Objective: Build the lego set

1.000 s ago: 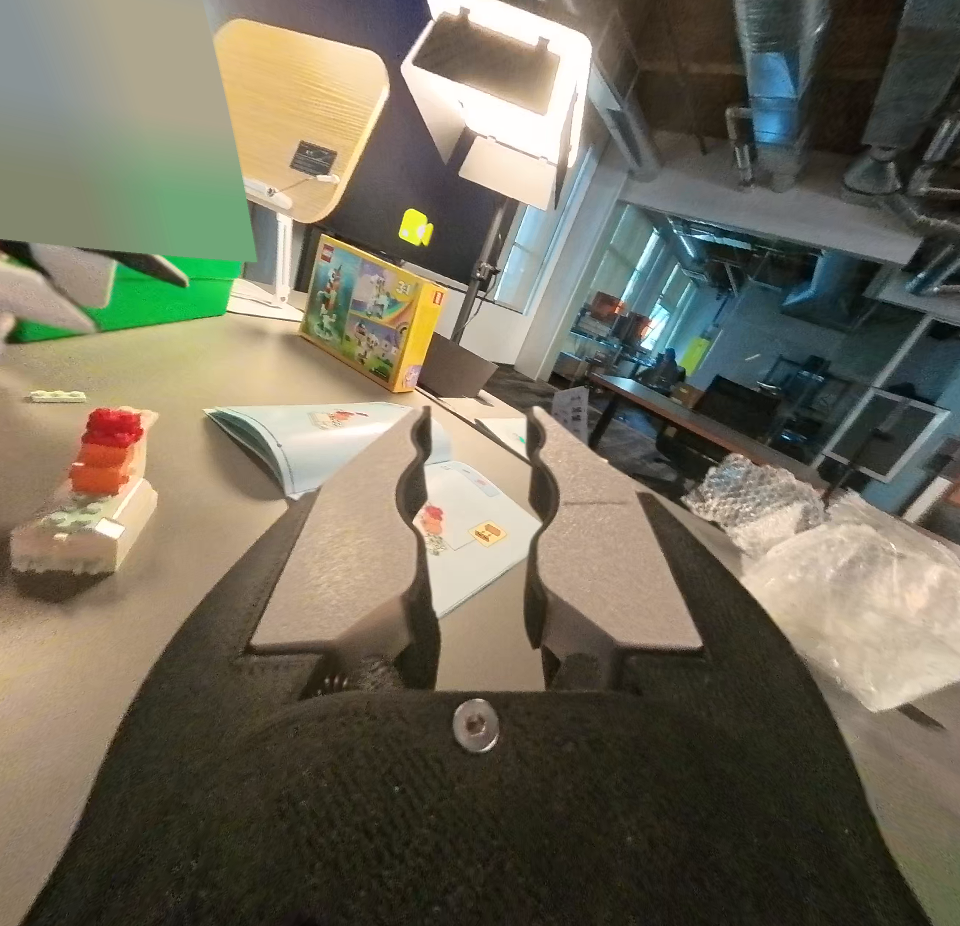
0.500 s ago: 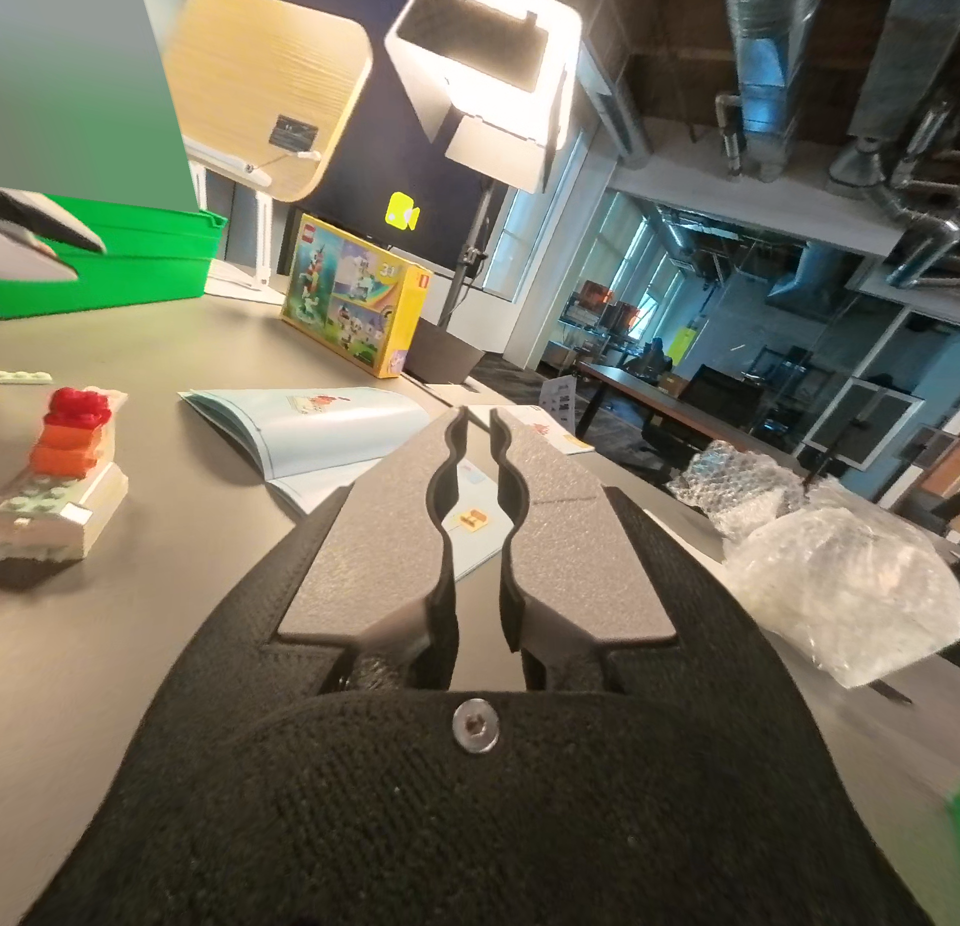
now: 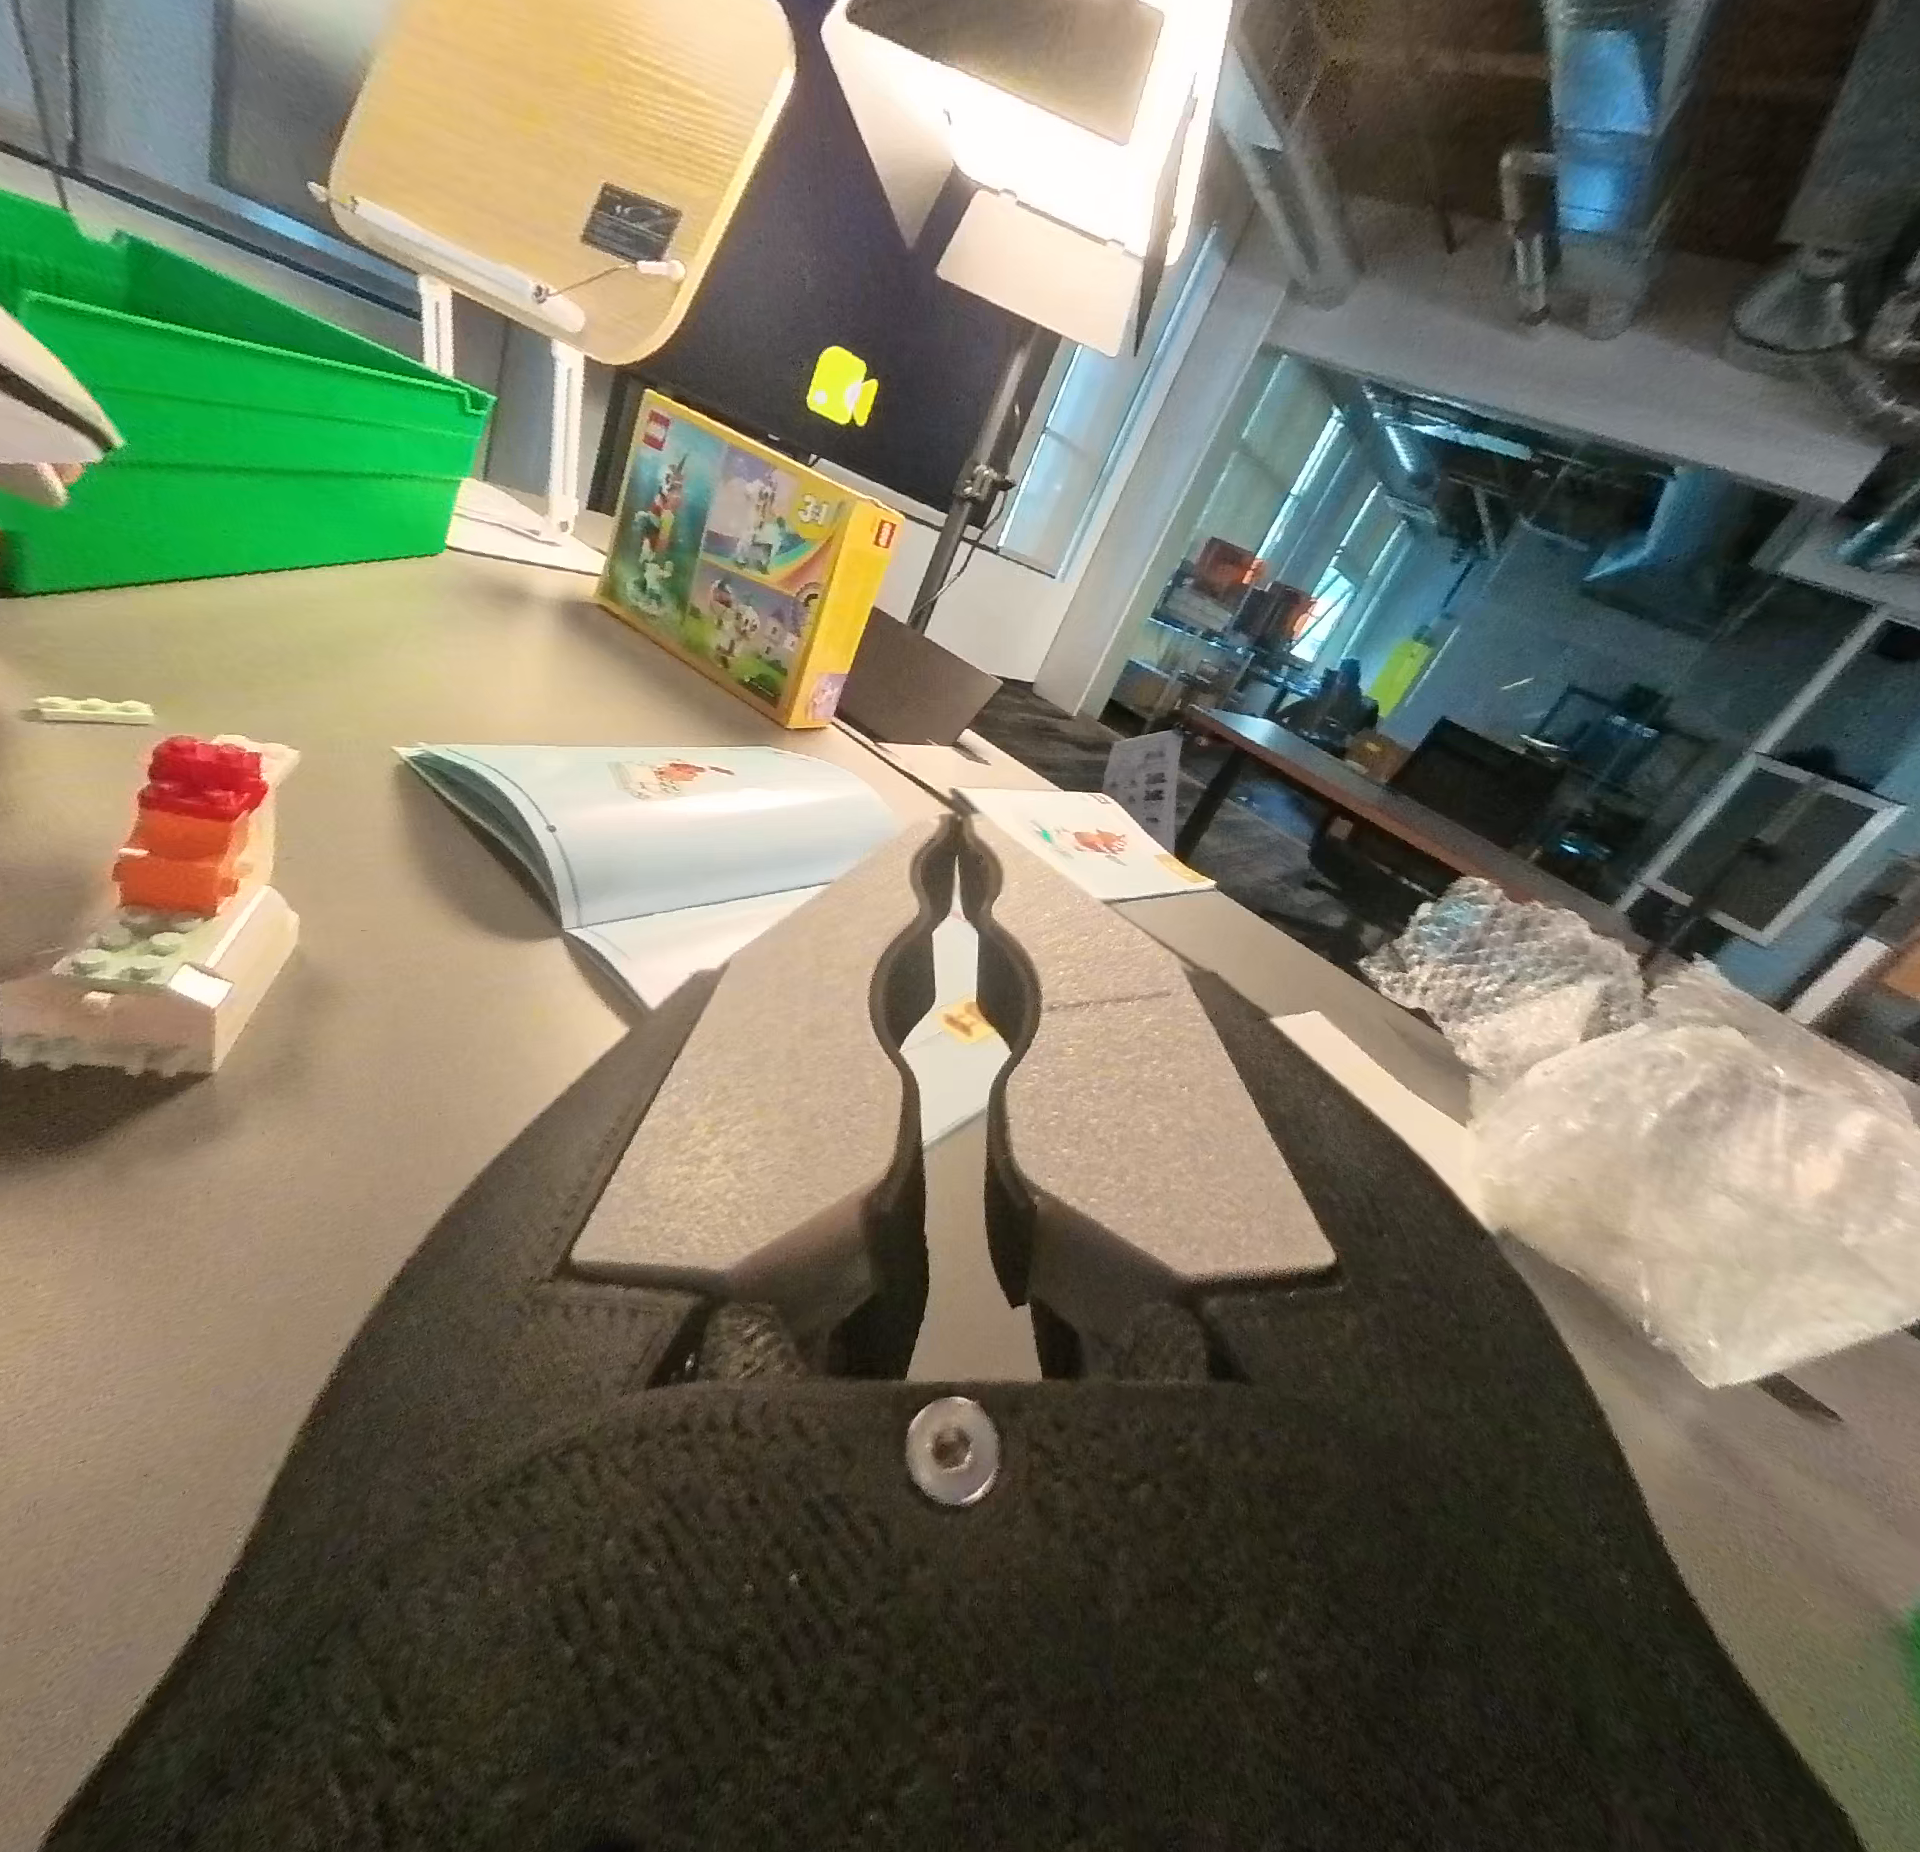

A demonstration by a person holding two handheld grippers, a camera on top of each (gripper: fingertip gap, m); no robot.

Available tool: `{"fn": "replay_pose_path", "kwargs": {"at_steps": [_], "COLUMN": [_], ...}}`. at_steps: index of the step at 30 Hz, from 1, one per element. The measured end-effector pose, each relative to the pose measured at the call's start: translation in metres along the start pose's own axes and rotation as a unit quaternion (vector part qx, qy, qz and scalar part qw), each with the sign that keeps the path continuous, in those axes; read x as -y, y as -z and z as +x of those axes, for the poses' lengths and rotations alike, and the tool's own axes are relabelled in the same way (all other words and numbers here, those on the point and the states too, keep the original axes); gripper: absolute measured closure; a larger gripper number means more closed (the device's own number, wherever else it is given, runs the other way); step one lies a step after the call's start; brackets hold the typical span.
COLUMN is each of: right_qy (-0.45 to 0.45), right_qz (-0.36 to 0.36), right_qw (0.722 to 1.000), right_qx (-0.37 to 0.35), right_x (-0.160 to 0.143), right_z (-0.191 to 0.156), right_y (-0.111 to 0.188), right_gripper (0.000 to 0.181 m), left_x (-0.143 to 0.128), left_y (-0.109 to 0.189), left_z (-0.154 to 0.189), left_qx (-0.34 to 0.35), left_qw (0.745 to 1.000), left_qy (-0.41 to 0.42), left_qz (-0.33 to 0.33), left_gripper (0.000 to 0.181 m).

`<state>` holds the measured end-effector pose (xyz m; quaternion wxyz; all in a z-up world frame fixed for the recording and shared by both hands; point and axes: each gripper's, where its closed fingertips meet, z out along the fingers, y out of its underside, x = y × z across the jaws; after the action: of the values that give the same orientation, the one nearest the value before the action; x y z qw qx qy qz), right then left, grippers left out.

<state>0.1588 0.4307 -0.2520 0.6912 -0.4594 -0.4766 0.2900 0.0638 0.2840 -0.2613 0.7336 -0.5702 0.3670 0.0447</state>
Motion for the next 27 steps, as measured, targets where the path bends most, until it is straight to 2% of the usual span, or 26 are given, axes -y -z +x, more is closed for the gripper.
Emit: {"fn": "replay_pose_path", "kwargs": {"at_steps": [5,17,20,22,24,26,27], "right_qy": [0.005,0.012,0.013,0.015,0.017,0.012,0.007], "right_qz": [-0.006,-0.004,-0.002,-0.003,-0.001,0.004,0.005], "right_qw": [1.000,1.000,1.000,1.000,1.000,1.000,1.000], "right_qx": [-0.005,-0.008,-0.010,-0.016,-0.020,-0.021,-0.021], "right_x": [-0.002,-0.002,-0.001,-0.001,-0.001,0.000,0.001], "right_z": [0.001,0.001,0.001,0.003,0.006,0.007,0.007], "right_y": [-0.001,0.000,0.000,0.001,0.002,0.002,0.002], "right_gripper": [0.181,0.181,0.181,0.181,0.181,0.181,0.181], "left_x": [0.007,0.003,0.013,0.028,0.033,0.021,0.008], "left_y": [0.002,0.001,0.006,0.021,0.051,0.092,0.115], "left_z": [0.001,0.002,-0.009,-0.029,-0.059,-0.097,-0.115], "left_qx": [-0.008,-0.017,-0.012,0.006,0.054,0.108,0.125], "left_qw": [1.000,1.000,1.000,0.997,0.990,0.969,0.950], "left_qy": [0.018,0.019,0.024,0.055,0.080,0.080,0.084], "left_qz": [0.016,0.004,-0.011,-0.044,-0.107,-0.207,-0.274], "left_gripper": [0.181,0.181,0.181,0.171,0.168,0.164,0.165]}}
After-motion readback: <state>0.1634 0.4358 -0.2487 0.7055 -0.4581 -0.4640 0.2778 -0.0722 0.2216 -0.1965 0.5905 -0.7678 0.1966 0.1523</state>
